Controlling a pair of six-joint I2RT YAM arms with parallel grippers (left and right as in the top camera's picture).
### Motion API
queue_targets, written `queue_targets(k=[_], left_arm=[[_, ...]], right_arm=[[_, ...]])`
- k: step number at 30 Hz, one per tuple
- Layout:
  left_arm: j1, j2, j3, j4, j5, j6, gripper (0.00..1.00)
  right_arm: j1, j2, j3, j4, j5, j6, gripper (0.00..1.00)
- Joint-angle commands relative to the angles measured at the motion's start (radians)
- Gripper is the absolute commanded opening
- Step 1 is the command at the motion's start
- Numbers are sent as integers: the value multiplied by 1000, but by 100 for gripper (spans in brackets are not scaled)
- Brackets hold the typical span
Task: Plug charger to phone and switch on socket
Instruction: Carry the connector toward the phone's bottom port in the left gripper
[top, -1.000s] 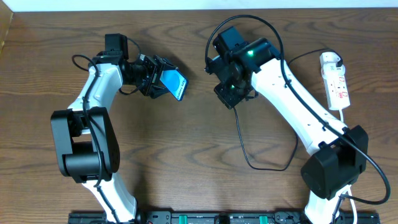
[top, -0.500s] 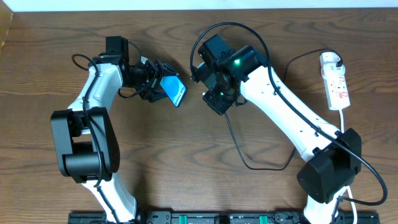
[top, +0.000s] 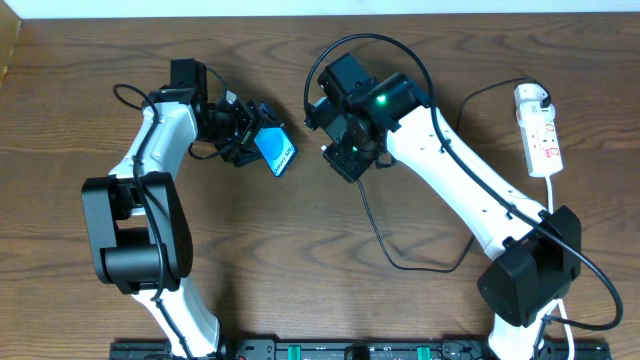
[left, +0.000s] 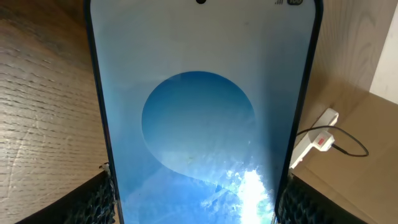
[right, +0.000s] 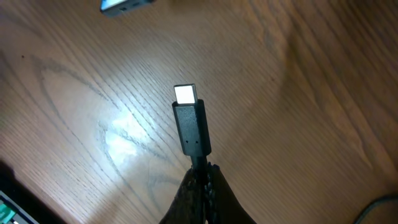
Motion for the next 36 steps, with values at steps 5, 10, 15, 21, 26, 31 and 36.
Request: queue_targets(k=[5, 10, 15, 21, 26, 31, 36], left_arm=[[3, -28, 5, -20, -34, 29, 55], [3, -28, 5, -58, -93, 32, 56], [3, -28, 5, -64, -100, 33, 56], [3, -28, 5, -64, -105, 33, 56], [3, -28, 5, -65, -107, 33, 56], [3, -28, 5, -72, -108, 46, 56], [3, -28, 5, -86, -130, 48, 56]], right_arm=[[55, 28, -3, 11, -14, 7, 1], [90, 33, -3, 24, 14, 8, 1], [113, 34, -3, 36, 31, 25, 1], [118, 34, -3, 44, 31, 72, 1], [118, 34, -27, 53, 31, 72, 1], [126, 34, -60, 75, 31, 79, 1], [133, 34, -67, 89, 31, 87, 1]])
